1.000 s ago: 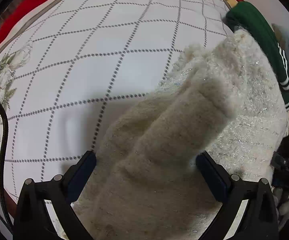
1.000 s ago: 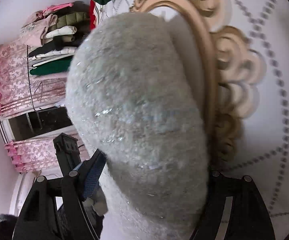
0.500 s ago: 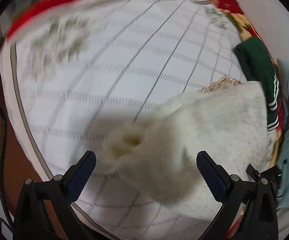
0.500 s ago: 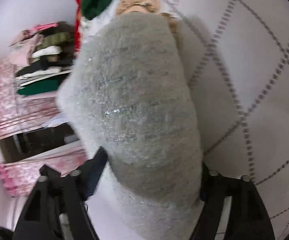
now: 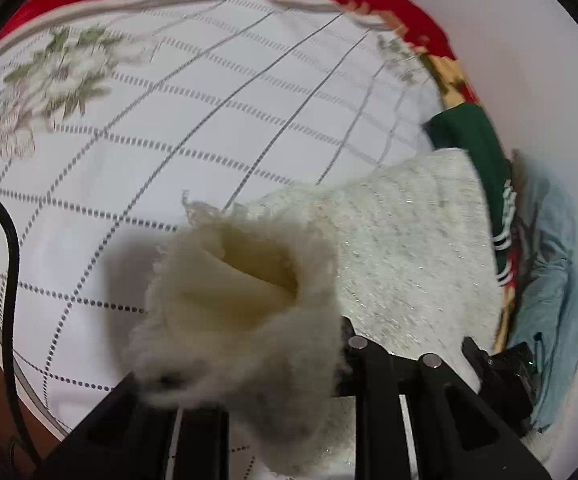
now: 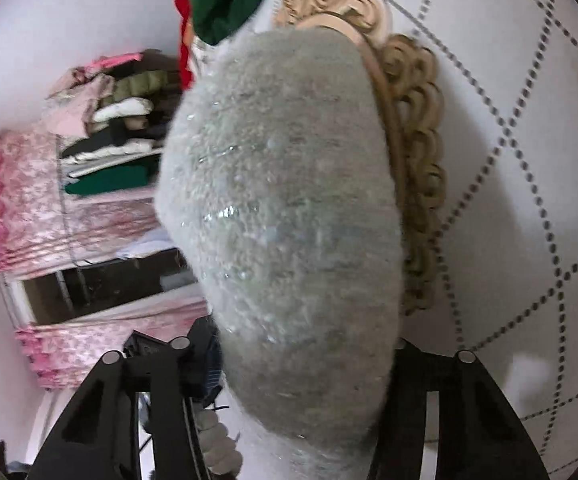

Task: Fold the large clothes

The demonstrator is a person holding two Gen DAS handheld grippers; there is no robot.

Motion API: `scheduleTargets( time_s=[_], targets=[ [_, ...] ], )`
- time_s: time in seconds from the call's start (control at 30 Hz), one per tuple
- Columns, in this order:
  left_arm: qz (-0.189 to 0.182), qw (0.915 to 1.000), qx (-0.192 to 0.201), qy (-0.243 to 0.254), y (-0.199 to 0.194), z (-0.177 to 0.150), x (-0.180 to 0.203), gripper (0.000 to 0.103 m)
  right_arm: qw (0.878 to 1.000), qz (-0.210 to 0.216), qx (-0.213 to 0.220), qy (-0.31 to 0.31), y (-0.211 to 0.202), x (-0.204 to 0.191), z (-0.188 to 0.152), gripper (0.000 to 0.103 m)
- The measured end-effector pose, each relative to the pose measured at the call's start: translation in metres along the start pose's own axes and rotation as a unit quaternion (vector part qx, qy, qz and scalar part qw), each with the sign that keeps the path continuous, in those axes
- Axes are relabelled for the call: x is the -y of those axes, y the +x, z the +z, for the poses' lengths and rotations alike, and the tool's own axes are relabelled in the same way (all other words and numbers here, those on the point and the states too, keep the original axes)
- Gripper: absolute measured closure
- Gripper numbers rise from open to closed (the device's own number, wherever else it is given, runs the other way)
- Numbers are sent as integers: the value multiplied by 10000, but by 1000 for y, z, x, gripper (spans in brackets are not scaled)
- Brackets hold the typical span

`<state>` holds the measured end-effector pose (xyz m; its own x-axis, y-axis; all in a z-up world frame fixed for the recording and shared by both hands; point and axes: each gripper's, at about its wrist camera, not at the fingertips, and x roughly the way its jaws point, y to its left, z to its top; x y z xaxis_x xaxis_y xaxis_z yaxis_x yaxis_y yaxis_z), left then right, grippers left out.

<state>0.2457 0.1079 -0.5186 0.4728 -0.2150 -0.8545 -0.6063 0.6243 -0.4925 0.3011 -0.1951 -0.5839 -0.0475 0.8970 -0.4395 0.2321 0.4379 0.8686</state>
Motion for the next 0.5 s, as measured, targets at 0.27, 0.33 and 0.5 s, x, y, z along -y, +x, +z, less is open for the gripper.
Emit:
scheduleTargets(
  time_s=[0.27,0.33,0.5],
  targets=[
    [-131,9989,356,260,-49,15,25,90,9983,526,69,-254,-16,-48,1,54],
    [-217,9983,410,342,-55,25,37,90,9975,630,114,-302,-21,-64,3,54],
    [-412,9957,560,605,-73,49,70,90,9944,879,317,-486,-54,-107,27,54]
  ],
)
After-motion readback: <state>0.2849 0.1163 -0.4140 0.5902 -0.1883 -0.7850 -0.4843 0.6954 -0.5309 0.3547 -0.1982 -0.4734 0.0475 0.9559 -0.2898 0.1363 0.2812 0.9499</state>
